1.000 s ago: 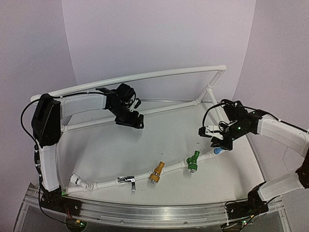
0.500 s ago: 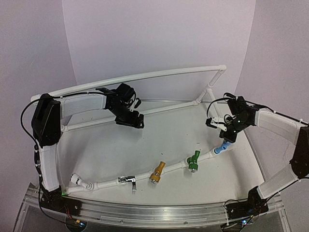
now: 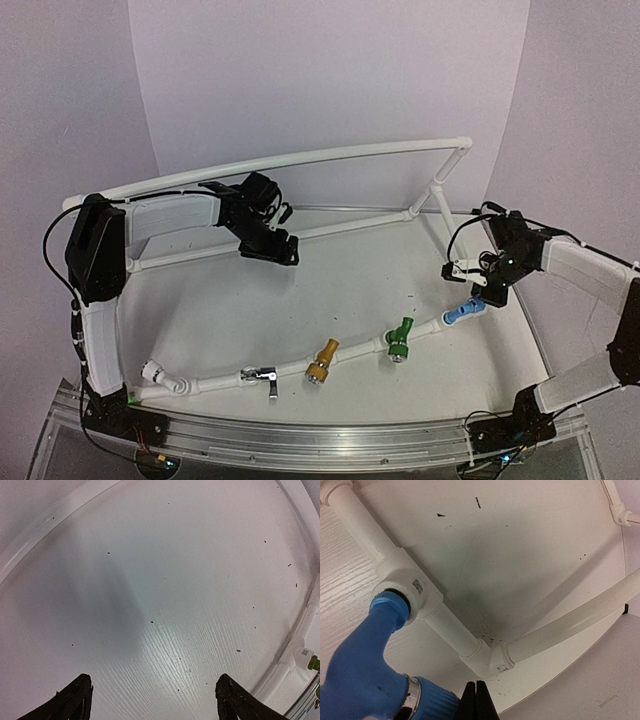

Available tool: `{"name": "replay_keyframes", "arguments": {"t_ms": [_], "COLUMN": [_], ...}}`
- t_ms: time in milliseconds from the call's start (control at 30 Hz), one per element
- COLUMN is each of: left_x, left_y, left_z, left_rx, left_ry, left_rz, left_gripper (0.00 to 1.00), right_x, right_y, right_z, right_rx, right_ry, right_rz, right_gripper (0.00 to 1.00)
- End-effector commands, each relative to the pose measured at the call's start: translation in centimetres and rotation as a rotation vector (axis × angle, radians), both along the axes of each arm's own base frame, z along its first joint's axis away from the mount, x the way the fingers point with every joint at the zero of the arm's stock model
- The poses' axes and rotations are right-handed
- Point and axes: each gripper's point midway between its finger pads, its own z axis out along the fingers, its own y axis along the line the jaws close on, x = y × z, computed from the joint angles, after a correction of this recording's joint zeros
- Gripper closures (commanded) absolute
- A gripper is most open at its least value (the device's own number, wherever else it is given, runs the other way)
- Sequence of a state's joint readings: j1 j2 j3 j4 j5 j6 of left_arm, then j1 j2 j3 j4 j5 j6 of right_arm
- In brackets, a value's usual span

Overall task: Install the water faucets
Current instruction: Screw the water faucet onto the adaptor.

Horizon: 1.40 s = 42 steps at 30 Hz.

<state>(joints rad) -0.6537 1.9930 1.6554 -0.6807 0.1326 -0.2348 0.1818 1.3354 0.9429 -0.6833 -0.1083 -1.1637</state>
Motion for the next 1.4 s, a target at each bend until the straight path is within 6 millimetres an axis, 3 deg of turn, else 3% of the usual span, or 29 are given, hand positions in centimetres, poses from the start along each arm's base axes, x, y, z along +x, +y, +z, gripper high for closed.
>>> {"name": "replay_keyframes", "arguments": {"t_ms": [0, 133, 367, 600, 800, 967, 1133, 1233, 1367], "left_x": [0.6, 0.6, 0.6, 0.5, 0.7, 0.6, -0.2, -0.4, -0.1], "left_y": [-0.3, -0.4, -0.4, -0.2, -0.3, -0.5, -0.8, -1.5, -3.1], "left_z": [1.1, 1.1, 1.1, 1.3, 1.3, 1.8, 3.5, 5.0, 8.4], "left_rx": [-0.026, -0.027, -0.026, -0.028, -0.034, -0.041, -0.031, -0.027, -0.058], "left_ry": [-0.031, -0.03, -0.028, -0.036, -0.035, -0.043, -0.082, -0.128, -0.214], "left_rz": [-0.006, -0.008, -0.01, -0.001, 0.0, -0.014, -0.089, -0.125, -0.166], "left_gripper": [0.15, 0.15, 0.15, 0.15, 0.15, 0.15, 0.14, 0.12, 0.11], "right_x": [-4.7, -6.3, -6.9, -10.7, -11.6, -9.2, -4.7, -2.1, 2.4], "right_y": [0.1, -0.2, -0.3, 1.0, 0.9, 0.9, 1.3, 1.5, 1.4], "right_z": [-1.4, -2.1, -2.3, -1.9, -2.3, -2.2, 0.3, 1.4, 3.1], "right_rx": [-0.002, -0.029, -0.032, 0.04, 0.038, 0.047, 0.113, 0.156, 0.204], "right_ry": [0.132, 0.142, 0.162, 0.198, 0.217, 0.208, 0.135, 0.109, 0.038], "right_rz": [0.088, 0.145, 0.178, 0.317, 0.328, 0.225, 0.08, 0.013, -0.092], "right_gripper": [1.0, 1.0, 0.99, 1.0, 1.0, 0.99, 0.84, 0.8, 0.76]}}
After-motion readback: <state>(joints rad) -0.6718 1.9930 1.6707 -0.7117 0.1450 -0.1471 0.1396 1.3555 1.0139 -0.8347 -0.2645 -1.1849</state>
